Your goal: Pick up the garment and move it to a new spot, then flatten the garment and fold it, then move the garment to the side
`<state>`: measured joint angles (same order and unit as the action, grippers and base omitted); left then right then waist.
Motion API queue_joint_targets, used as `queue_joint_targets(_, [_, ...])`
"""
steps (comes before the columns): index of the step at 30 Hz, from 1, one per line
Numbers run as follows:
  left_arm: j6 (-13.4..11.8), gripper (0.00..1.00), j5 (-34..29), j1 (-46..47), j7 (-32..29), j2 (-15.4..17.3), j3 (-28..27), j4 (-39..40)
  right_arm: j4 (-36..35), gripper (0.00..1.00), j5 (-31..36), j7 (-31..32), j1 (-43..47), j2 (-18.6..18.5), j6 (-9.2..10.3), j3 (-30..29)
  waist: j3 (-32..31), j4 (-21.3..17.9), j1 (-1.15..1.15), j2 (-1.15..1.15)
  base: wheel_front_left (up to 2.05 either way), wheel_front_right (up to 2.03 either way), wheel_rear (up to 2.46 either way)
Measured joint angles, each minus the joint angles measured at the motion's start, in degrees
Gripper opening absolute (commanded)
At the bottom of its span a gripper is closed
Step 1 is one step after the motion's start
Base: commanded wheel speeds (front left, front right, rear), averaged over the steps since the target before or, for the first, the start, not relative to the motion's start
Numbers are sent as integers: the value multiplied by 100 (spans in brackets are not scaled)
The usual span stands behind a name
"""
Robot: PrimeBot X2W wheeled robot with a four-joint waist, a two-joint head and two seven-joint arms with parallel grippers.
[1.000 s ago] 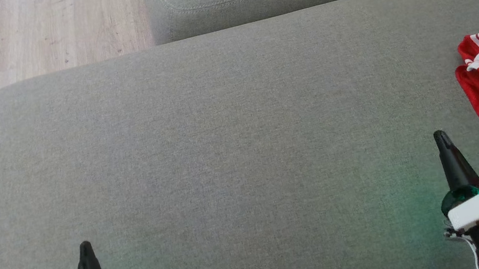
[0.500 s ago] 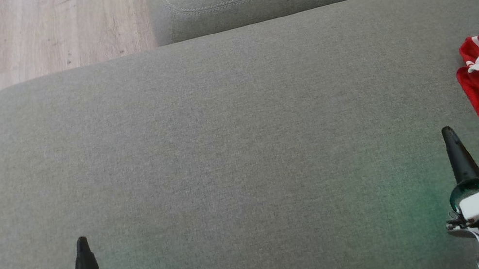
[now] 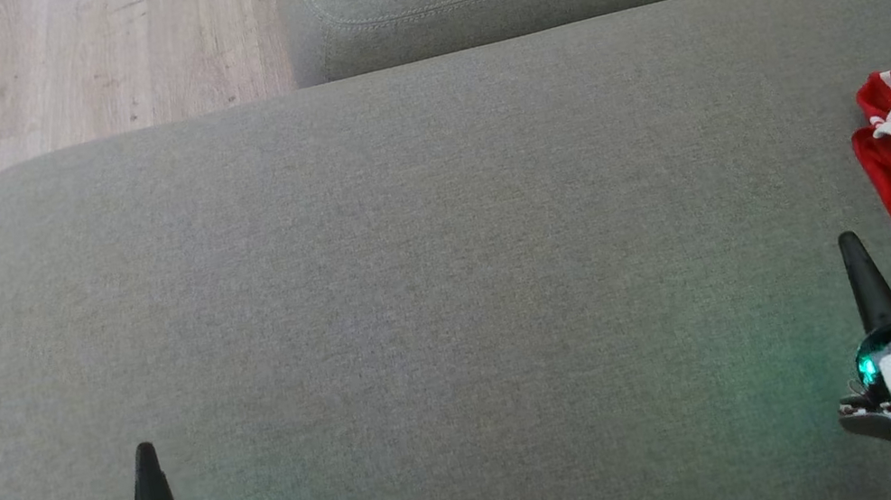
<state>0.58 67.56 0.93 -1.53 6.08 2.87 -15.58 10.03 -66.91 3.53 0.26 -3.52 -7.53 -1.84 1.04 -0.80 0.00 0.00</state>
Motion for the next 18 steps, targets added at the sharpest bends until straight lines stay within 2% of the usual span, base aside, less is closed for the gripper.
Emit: queue_joint_targets(18, [304,0,1154,118,-199,-144,-319,-5,257,0,-1252,10,-118,-2,0,-147,-41,38,0,0,0,0,0])
